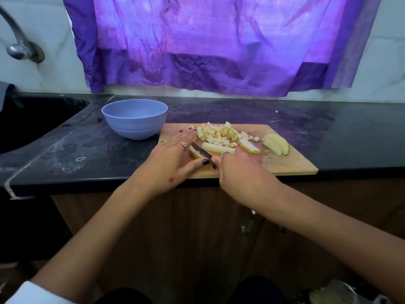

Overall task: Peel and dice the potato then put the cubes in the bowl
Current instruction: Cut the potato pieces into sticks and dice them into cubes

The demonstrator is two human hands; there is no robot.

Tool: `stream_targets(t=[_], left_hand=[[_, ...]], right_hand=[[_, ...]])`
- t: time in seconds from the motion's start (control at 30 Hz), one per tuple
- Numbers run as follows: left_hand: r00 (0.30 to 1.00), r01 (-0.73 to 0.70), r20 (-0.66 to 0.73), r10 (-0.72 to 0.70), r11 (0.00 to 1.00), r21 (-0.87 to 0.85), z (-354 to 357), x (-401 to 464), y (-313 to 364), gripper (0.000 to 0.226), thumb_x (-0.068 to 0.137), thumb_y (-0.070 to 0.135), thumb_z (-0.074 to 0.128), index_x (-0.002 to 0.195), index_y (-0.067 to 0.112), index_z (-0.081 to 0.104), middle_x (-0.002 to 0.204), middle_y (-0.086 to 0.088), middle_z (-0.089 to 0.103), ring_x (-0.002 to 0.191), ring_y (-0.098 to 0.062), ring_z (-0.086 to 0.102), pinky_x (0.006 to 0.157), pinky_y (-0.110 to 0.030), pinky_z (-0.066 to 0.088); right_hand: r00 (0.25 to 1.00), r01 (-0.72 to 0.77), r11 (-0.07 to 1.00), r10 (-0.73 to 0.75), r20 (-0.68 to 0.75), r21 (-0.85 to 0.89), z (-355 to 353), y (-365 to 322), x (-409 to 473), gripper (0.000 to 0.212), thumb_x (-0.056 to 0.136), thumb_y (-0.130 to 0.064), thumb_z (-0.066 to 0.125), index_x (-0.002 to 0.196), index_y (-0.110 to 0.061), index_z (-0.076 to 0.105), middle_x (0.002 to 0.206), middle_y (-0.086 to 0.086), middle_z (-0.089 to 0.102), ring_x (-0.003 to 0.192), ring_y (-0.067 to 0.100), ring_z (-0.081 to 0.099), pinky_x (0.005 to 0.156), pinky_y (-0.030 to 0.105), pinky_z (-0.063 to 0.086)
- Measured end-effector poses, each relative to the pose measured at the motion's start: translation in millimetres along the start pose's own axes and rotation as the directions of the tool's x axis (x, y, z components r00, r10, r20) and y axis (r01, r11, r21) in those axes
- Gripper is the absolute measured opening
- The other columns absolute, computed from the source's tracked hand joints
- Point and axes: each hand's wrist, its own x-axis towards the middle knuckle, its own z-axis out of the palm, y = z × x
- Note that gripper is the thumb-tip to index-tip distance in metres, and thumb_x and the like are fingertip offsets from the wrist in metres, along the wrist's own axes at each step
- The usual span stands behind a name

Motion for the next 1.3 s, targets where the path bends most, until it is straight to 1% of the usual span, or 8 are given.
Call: stream_targets(t=[0.27, 0.43, 0.57, 0.63, 0.87, 0.97, 1.1, 1.3], left_hand=[[0.98, 0.151, -0.14, -0.141, 0.986, 0.067, 5, -8, 17, 0.045, 0.092, 0.051, 0.052, 0.127, 0.023, 0.059, 0.104, -0.003, 0.069, 0.091, -0.016, 0.058, 0.082, -0.032, 0.046], [0.97, 0.137, -0.214, -0.113, 0.985, 0.101, 17, -13, 22, 0.041, 0.094, 0.047, 0.05, 0.127, 0.027, 0.062, 0.115, 0.004, 0.069, 0.105, -0.013, 0.06, 0.084, -0.027, 0.044], [0.973, 0.148, -0.195, -0.126, 0.984, 0.1, 16, -10, 20, 0.041, 0.093, 0.049, 0.051, 0.126, 0.026, 0.062, 0.11, 0.001, 0.07, 0.096, -0.014, 0.061, 0.076, -0.026, 0.043], [0.972, 0.144, -0.199, -0.125, 0.986, 0.085, 15, -9, 21, 0.04, 0.091, 0.049, 0.053, 0.122, 0.025, 0.063, 0.103, 0.0, 0.07, 0.091, -0.012, 0.06, 0.073, -0.023, 0.039], [1.0, 0.018, -0.017, -0.016, 0.994, 0.112, 8, -1, 10, 0.067, 0.09, 0.057, 0.043, 0.149, 0.027, 0.031, 0.157, 0.003, 0.028, 0.145, -0.014, 0.022, 0.118, -0.038, 0.023], [0.998, 0.036, 0.049, -0.042, 0.993, 0.111, 6, 3, 2, 0.084, 0.078, 0.075, 0.024, 0.148, 0.031, 0.032, 0.156, 0.0, 0.03, 0.143, -0.018, 0.028, 0.115, -0.042, 0.028], [0.999, 0.023, 0.039, -0.028, 0.993, 0.118, 6, 5, -1, 0.09, 0.072, 0.08, 0.024, 0.147, 0.033, 0.035, 0.154, -0.001, 0.033, 0.138, -0.022, 0.037, 0.112, -0.041, 0.034], [0.999, -0.039, 0.002, 0.038, 0.996, 0.086, 3, 7, -6, 0.094, 0.067, 0.082, 0.027, 0.143, 0.031, 0.043, 0.125, -0.003, 0.063, 0.107, -0.019, 0.059, 0.091, -0.036, 0.047]], right_hand=[[0.998, 0.005, 0.998, -0.001, -0.055, 0.067, 1, 15, 0, 0.029, 0.104, -0.034, 0.031, 0.093, -0.017, 0.051, 0.08, -0.002, 0.047, 0.066, 0.012, 0.052, 0.059, 0.029, 0.045], [0.993, -0.025, 0.998, 0.032, -0.112, 0.065, 13, 13, -5, 0.029, 0.103, -0.037, 0.027, 0.092, -0.02, 0.047, 0.087, -0.001, 0.04, 0.062, 0.007, 0.042, 0.064, 0.03, 0.049], [0.999, -0.045, 0.999, 0.045, 0.002, 0.028, 4, 10, -1, 0.03, 0.104, -0.029, 0.033, 0.122, -0.015, 0.053, 0.105, 0.007, 0.048, 0.064, 0.011, 0.04, 0.067, 0.029, 0.044], [0.997, -0.027, 0.999, 0.029, 0.071, -0.023, -8, 8, 3, 0.032, 0.103, -0.022, 0.036, 0.133, -0.019, 0.048, 0.091, 0.002, 0.047, 0.064, 0.011, 0.042, 0.06, 0.025, 0.039], [0.988, 0.015, 0.991, 0.006, 0.152, -0.136, -33, 0, 7, 0.026, 0.102, -0.021, 0.04, 0.122, -0.009, 0.051, 0.072, 0.003, 0.041, 0.065, 0.015, 0.046, 0.054, 0.024, 0.037], [0.986, 0.011, 0.989, 0.013, 0.164, -0.148, -39, -1, 10, 0.027, 0.101, -0.021, 0.042, 0.123, -0.009, 0.05, 0.072, 0.002, 0.041, 0.07, 0.018, 0.047, 0.066, 0.029, 0.039], [0.981, 0.061, 0.967, -0.012, 0.194, -0.246, -39, -1, 16, 0.033, 0.098, -0.013, 0.043, 0.131, -0.009, 0.045, 0.072, 0.003, 0.036, 0.06, 0.015, 0.036, 0.049, 0.027, 0.027], [0.977, 0.07, 0.95, -0.004, 0.211, -0.304, -30, -2, 21, 0.041, 0.099, -0.017, 0.046, 0.139, -0.016, 0.042, 0.076, 0.006, 0.037, 0.06, 0.017, 0.039, 0.052, 0.026, 0.033]])
